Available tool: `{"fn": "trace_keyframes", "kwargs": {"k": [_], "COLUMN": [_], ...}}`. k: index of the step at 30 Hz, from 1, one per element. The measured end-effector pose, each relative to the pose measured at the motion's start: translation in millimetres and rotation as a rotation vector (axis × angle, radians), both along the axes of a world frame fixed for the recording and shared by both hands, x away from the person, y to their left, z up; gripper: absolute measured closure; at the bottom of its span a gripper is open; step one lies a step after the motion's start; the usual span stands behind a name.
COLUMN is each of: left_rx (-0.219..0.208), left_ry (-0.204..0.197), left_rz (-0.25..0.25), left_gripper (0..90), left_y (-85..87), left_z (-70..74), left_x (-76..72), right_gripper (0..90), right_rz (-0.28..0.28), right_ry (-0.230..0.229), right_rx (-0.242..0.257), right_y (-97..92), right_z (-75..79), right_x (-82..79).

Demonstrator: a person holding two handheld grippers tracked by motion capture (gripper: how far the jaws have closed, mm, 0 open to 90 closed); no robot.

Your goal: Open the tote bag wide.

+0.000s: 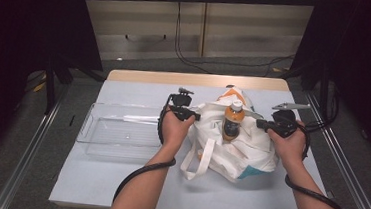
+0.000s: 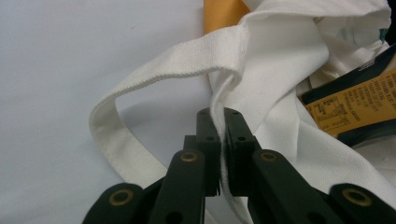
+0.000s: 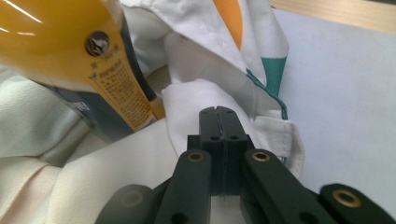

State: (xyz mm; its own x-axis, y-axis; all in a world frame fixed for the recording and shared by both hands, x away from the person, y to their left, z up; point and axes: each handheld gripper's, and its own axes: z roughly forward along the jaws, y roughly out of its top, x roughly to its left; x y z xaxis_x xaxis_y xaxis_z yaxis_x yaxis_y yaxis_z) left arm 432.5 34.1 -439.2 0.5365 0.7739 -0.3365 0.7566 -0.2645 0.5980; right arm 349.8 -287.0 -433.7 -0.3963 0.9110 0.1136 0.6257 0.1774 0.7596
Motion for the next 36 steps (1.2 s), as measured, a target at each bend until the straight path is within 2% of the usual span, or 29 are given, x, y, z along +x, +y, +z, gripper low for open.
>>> {"fn": "trace_keyframes", "kwargs": {"k": [3,11,16,18,20,23,27,29,36], "left_rx": [-0.005,-0.003,0.000,-0.002,-0.011,-0.014,-0.019,-0.021,-0.037], "left_ry": [0.005,0.019,0.022,0.024,0.025,0.016,0.001,-0.008,-0.036], "left_rz": [0.004,0.009,0.011,0.012,0.012,0.014,0.015,0.018,0.019], "left_gripper": [86.5,86.6,86.8,86.8,86.6,84.5,76.4,70.6,62.9], "left_y": [0.1,1.4,1.2,0.9,0.9,2.5,4.6,5.5,8.2], "left_z": [-2.1,-8.2,-12.0,-12.5,-11.7,-7.8,-1.1,3.0,18.4], "left_x": [0.4,3.2,4.1,4.1,3.8,2.8,2.4,1.8,0.1], "right_gripper": [90.0,90.0,90.0,90.0,90.0,90.0,90.0,90.0,90.0], "right_rz": [-0.008,-0.035,-0.044,-0.039,-0.035,-0.036,-0.035,-0.031,-0.035], "right_ry": [0.008,0.043,0.059,0.051,0.045,0.037,0.033,0.032,0.033], "right_rx": [-0.016,-0.008,-0.023,-0.010,-0.021,-0.001,0.009,-0.005,0.003], "right_y": [-2.2,-8.1,-11.8,-12.9,-11.6,-12.5,-10.9,-9.1,-7.6], "right_z": [-6.8,-22.8,-26.2,-27.0,-25.9,-25.0,-19.8,-17.5,-15.1], "right_x": [0.0,2.8,2.7,2.5,1.5,1.5,0.8,0.8,-1.5]}}
